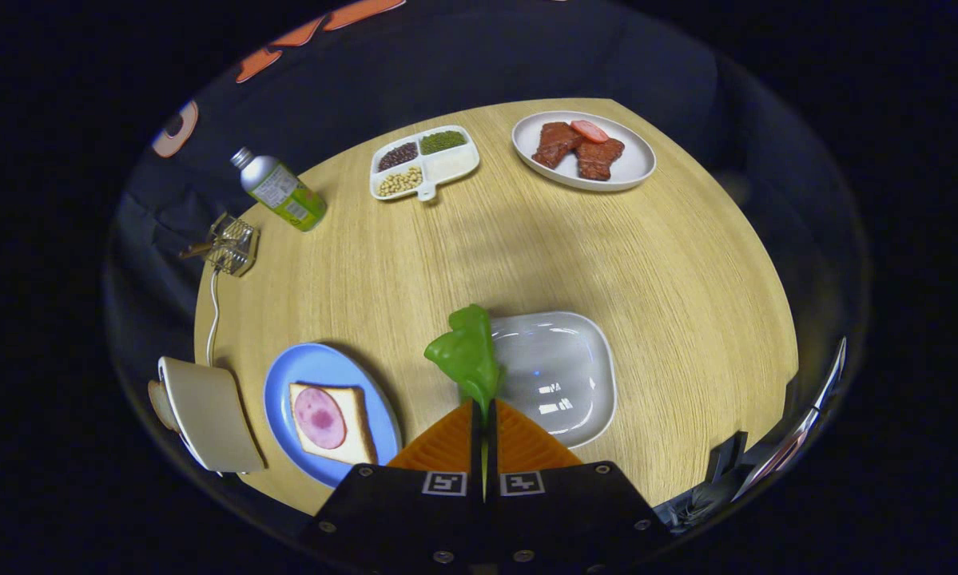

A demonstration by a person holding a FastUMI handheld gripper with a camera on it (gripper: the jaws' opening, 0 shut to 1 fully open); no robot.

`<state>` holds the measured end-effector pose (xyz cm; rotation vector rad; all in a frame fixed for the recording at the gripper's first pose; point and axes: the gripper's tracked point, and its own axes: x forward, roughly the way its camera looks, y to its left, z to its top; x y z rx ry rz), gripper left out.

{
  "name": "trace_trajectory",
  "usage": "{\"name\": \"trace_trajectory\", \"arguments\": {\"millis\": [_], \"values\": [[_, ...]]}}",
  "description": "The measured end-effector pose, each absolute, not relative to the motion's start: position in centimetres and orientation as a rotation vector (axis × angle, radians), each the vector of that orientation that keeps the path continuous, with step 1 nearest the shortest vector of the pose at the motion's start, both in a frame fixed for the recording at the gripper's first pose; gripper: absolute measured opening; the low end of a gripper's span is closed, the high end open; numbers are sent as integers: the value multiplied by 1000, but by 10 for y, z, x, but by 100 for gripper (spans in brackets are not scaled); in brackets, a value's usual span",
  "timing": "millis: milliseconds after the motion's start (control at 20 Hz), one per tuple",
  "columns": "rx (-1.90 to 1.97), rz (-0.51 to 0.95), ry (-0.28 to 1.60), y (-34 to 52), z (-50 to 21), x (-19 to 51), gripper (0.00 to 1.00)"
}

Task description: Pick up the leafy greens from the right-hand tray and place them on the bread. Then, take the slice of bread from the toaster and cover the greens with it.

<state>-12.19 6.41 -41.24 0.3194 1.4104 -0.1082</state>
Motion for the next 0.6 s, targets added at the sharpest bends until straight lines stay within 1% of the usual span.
{"name": "trace_trajectory", "arguments": {"millis": [250,600], "values": [[321,-5,1399,106,-389,-111,1],[275,136,1452,166,-395,-119,1]]}}
